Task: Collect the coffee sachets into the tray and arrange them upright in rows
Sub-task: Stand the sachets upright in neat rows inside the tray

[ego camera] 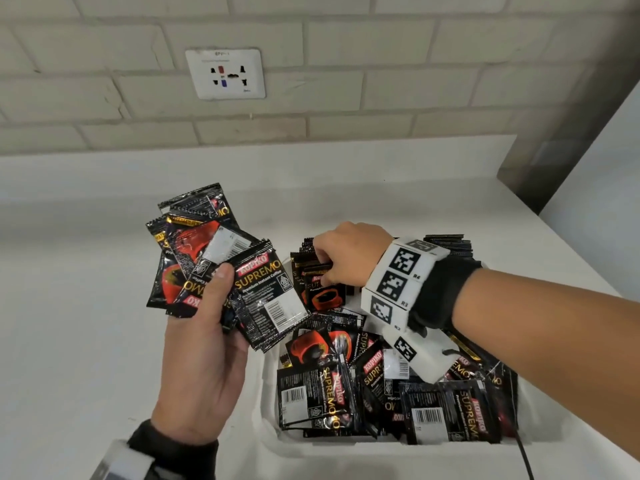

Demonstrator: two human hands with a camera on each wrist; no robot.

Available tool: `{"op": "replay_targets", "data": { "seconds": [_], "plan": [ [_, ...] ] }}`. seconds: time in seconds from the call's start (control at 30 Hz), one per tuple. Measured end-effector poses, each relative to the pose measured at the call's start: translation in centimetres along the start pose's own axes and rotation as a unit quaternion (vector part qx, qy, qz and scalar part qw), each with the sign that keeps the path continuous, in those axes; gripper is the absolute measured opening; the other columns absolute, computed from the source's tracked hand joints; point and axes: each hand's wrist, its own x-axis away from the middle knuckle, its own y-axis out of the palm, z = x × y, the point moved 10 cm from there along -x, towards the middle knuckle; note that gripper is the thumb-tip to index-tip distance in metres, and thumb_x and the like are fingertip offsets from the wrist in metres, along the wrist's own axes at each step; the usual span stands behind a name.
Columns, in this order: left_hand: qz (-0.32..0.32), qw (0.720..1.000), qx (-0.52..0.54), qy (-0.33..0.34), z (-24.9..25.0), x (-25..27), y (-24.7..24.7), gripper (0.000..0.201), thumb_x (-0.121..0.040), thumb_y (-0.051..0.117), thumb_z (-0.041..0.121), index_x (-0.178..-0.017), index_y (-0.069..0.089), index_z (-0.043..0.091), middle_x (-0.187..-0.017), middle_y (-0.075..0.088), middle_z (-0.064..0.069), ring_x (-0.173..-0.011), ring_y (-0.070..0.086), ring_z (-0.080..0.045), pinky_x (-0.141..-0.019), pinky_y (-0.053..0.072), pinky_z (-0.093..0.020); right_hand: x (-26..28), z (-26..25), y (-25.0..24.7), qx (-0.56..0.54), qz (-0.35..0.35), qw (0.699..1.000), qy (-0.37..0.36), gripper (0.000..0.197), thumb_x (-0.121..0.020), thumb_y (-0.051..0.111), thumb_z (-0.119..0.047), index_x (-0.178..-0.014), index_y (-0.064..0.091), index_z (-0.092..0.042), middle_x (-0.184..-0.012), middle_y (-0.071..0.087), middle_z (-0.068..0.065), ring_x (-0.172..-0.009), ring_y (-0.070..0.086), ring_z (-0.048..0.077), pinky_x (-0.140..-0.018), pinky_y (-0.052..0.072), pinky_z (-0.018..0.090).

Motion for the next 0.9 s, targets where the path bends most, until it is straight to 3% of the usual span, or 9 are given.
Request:
{"op": "replay_targets", "data": {
  "seconds": [0.13, 0.27, 0.37, 0.47, 0.57, 0.67, 0.73, 0.9],
  "plan": [
    [0.001, 1.0, 0.001, -0.007, -0.3, 0.0, 0.1, 0.026, -0.088, 0.055, 0.015, -0.113, 0.063, 0.018, -0.096, 0.074, 0.002, -0.085, 0.071, -0.009, -0.069, 0.059, -0.029, 0.3, 0.7, -0.5, -0.023, -0.01, 1.0, 0.015, 0.033, -0.077, 0.071, -0.037, -0.096, 0.058, -0.014, -0.078, 0.051, -0.004, -0.068, 0.049, 0.014, -0.049, 0.033, 0.022],
    [-0.001, 1.0, 0.0, -0.011, -0.4, 0.0, 0.1, 0.022, -0.088, 0.055, 0.015, -0.109, 0.063, 0.018, -0.09, 0.075, 0.002, -0.08, 0.071, -0.009, -0.065, 0.059, -0.029, 0.2, 0.8, -1.2, -0.037, 0.01, 0.999, 0.015, 0.021, -0.08, 0.069, -0.03, -0.091, 0.058, -0.015, -0.072, 0.047, -0.007, -0.061, 0.044, 0.009, -0.047, 0.029, 0.02],
    [-0.001, 1.0, -0.001, -0.011, -0.3, -0.1, 0.1, 0.025, -0.089, 0.055, 0.014, -0.112, 0.063, 0.017, -0.093, 0.075, 0.002, -0.082, 0.071, -0.009, -0.069, 0.059, -0.031, -0.1, 0.6, -1.2, -0.044, 0.019, 0.999, 0.006, 0.009, -0.084, 0.064, -0.019, -0.083, 0.056, -0.015, -0.079, 0.051, -0.004, -0.07, 0.049, 0.014, -0.048, 0.029, 0.018],
    [-0.004, 1.0, -0.002, -0.006, -0.1, -0.3, -0.1, 0.029, -0.088, 0.055, 0.014, -0.116, 0.062, 0.018, -0.096, 0.074, 0.002, -0.084, 0.071, -0.009, -0.073, 0.058, -0.033, -0.7, 0.0, -0.9, -0.043, 0.025, 0.999, -0.005, 0.009, -0.085, 0.061, -0.012, -0.08, 0.054, -0.014, -0.083, 0.055, 0.001, -0.076, 0.054, 0.018, -0.053, 0.037, 0.02],
    [-0.001, 1.0, -0.003, -0.004, 0.0, -0.6, -0.4, 0.026, -0.088, 0.056, 0.014, -0.113, 0.063, 0.02, -0.092, 0.074, 0.003, -0.081, 0.071, -0.008, -0.074, 0.058, -0.035, -1.3, -0.8, -0.6, -0.014, 0.019, 1.0, -0.018, 0.011, -0.085, 0.064, -0.017, -0.087, 0.056, -0.01, -0.089, 0.058, 0.005, -0.08, 0.059, 0.022, -0.064, 0.048, 0.029],
    [0.0, 1.0, 0.0, -0.012, -0.2, -0.8, -0.5, 0.023, -0.088, 0.056, 0.014, -0.109, 0.063, 0.019, -0.09, 0.075, 0.003, -0.079, 0.071, -0.008, -0.07, 0.058, -0.033, -1.7, -1.5, -0.9, 0.029, 0.031, 0.998, -0.035, 0.023, -0.084, 0.067, -0.022, -0.085, 0.047, -0.012, -0.078, 0.05, 0.002, -0.075, 0.057, 0.021, -0.065, 0.049, 0.031],
    [0.0, 1.0, 0.004, -0.016, -0.4, -1.0, -0.6, 0.02, -0.088, 0.056, 0.013, -0.106, 0.064, 0.019, -0.088, 0.075, 0.003, -0.078, 0.071, -0.008, -0.067, 0.059, -0.032, -1.8, -1.7, -1.1, 0.042, 0.036, 0.998, -0.036, 0.032, -0.081, 0.069, -0.031, -0.084, 0.042, -0.014, -0.073, 0.044, -0.002, -0.071, 0.054, 0.019, -0.061, 0.047, 0.03],
    [0.0, 0.999, 0.015, -0.033, -1.1, -1.3, -0.4, 0.021, -0.087, 0.057, 0.014, -0.106, 0.064, 0.015, -0.087, 0.075, 0.0, -0.078, 0.072, -0.01, -0.068, 0.059, -0.035, -1.0, -0.8, -1.9, 0.025, 0.036, 0.999, -0.023, 0.041, -0.072, 0.07, -0.051, -0.083, 0.042, -0.023, -0.078, 0.047, -0.009, -0.073, 0.049, 0.013, -0.051, 0.03, 0.023]
  ]
}}
